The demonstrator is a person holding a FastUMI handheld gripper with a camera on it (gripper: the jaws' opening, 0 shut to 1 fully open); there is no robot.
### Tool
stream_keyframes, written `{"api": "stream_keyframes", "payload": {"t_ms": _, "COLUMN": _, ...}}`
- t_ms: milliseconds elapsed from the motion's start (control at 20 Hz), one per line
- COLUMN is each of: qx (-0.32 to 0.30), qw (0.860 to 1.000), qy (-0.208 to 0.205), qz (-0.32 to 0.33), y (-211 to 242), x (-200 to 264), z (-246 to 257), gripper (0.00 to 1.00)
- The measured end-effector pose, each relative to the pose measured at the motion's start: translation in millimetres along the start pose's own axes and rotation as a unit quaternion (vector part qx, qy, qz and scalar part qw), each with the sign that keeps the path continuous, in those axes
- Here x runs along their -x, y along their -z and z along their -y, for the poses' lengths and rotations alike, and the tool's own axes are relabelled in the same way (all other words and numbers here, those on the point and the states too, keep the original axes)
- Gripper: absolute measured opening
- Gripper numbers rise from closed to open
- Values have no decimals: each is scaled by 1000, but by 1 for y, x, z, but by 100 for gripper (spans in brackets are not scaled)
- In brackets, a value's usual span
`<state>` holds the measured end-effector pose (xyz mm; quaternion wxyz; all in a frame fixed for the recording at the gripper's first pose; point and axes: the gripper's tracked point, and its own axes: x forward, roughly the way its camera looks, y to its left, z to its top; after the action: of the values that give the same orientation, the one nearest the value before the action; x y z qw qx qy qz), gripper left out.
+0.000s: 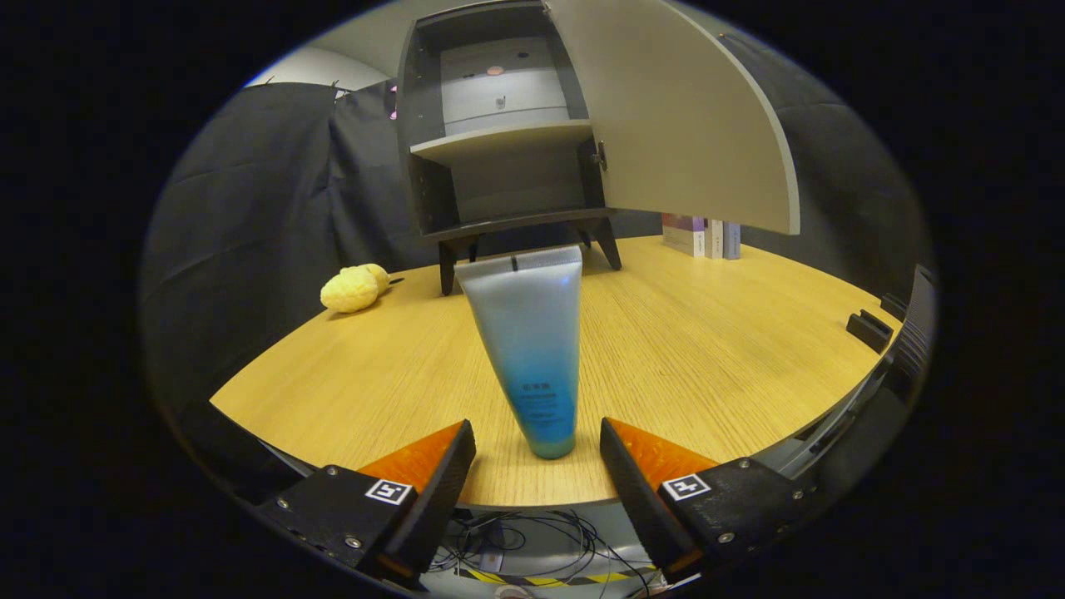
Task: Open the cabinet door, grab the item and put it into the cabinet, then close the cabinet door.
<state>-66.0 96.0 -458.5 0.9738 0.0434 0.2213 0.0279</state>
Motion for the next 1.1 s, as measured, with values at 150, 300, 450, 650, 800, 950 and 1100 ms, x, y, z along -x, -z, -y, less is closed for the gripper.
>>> {"api": "stream_keyframes", "payload": {"t_ms": 150, "qx": 56, "qw": 998, "qy": 32, "qz": 4, "y": -3, "x": -4, "z": 13, "gripper": 59}}
{"api": "stream_keyframes", "payload": {"t_ms": 300, "qx": 50, "qw": 998, "qy": 31, "qz": -5, "y": -3, "x": -2, "z": 14, "gripper": 43}}
{"api": "stream_keyframes", "payload": {"t_ms": 450, "qx": 41, "qw": 999, "qy": 30, "qz": -7, "y": -12, "x": 2, "z": 15, "gripper": 42}}
{"api": "stream_keyframes", "payload": {"t_ms": 650, "qx": 45, "qw": 999, "qy": 30, "qz": -5, "y": -47, "x": 10, "z": 22, "gripper": 42}}
{"api": "stream_keyframes", "payload": {"t_ms": 800, "qx": 41, "qw": 999, "qy": 28, "qz": 2, "y": -81, "x": 18, "z": 23, "gripper": 41}}
{"api": "stream_keyframes", "payload": {"t_ms": 950, "qx": 38, "qw": 999, "qy": 15, "qz": -4, "y": -117, "x": 26, "z": 16, "gripper": 41}}
{"api": "stream_keyframes", "payload": {"t_ms": 1100, "qx": 47, "qw": 999, "qy": 10, "qz": 8, "y": -167, "x": 31, "z": 7, "gripper": 41}}
